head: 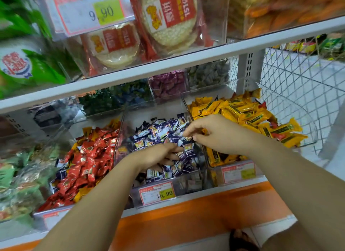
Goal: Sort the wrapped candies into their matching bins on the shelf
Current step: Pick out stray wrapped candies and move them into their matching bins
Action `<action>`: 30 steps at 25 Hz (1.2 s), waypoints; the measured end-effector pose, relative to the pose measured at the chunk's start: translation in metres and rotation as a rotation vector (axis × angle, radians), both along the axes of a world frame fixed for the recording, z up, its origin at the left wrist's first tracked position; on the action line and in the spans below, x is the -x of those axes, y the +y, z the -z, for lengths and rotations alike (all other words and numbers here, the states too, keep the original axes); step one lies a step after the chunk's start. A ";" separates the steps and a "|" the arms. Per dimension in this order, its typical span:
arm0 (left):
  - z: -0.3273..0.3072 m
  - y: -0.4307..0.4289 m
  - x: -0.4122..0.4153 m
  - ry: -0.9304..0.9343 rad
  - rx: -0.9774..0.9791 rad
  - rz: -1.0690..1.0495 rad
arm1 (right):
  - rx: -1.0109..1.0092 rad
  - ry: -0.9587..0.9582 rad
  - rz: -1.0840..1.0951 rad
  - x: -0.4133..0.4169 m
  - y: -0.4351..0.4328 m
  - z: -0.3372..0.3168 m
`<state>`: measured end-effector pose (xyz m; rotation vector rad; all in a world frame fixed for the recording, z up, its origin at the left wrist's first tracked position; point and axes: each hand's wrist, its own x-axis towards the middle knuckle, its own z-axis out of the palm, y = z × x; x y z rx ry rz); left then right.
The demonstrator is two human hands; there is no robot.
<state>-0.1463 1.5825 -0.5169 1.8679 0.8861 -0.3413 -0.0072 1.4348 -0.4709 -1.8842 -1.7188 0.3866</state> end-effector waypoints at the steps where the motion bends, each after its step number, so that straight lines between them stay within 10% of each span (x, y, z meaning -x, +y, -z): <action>1: 0.001 0.003 0.000 -0.012 -0.024 -0.028 | -0.001 0.010 0.001 0.000 0.000 0.000; 15: -0.050 0.021 0.025 -0.163 -0.206 -0.236 | 0.012 0.059 -0.018 -0.002 0.002 0.001; 20: -0.025 0.022 0.012 -0.049 -0.635 0.039 | 0.008 0.080 -0.004 -0.001 0.003 0.001; 30: -0.017 -0.015 0.016 0.214 -0.501 0.456 | 0.008 0.083 0.003 0.000 0.002 0.000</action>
